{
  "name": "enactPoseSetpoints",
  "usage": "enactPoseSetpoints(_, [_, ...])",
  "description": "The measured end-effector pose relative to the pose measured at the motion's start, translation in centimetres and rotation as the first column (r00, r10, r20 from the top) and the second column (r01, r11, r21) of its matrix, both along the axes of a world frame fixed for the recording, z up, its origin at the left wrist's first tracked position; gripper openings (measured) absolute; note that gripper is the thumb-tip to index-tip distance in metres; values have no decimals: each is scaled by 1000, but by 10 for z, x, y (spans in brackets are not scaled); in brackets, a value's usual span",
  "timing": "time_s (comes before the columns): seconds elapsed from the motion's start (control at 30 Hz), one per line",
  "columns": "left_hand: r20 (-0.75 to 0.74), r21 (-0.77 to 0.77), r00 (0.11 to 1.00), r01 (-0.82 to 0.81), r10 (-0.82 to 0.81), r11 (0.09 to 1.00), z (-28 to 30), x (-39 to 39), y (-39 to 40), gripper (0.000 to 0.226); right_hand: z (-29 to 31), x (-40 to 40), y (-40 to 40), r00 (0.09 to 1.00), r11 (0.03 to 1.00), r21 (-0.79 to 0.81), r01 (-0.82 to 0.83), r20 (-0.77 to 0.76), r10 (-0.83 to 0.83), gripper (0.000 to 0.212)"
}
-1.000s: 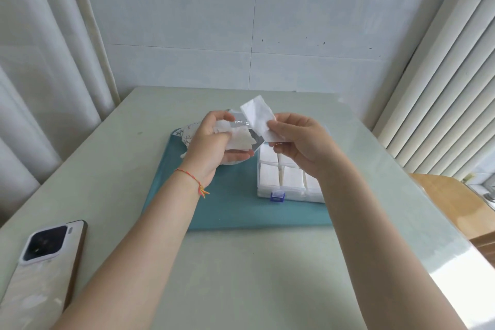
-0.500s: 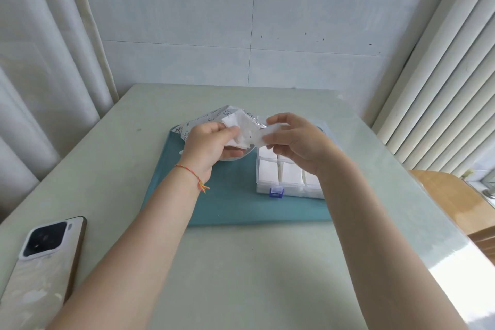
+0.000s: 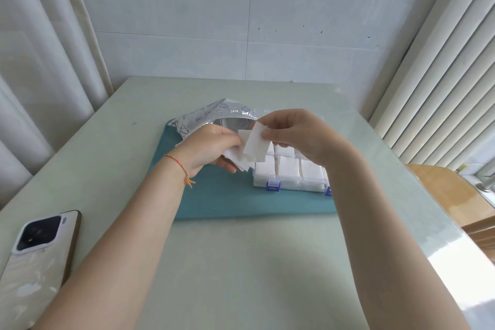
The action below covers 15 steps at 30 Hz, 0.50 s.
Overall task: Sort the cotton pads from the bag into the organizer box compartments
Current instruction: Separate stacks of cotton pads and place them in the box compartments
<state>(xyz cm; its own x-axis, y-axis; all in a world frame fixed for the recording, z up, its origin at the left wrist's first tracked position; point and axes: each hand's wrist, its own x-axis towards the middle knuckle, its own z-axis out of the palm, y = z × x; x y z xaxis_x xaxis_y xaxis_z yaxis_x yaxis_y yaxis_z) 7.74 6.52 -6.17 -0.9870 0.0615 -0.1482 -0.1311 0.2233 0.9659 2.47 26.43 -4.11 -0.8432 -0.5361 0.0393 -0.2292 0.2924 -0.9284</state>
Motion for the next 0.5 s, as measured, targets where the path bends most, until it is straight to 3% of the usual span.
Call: enactPoseSetpoints(0.5, [25, -29, 999, 47, -46, 998, 0, 0, 2, 25, 7, 11, -5, 997, 989, 141, 41, -72, -31, 8])
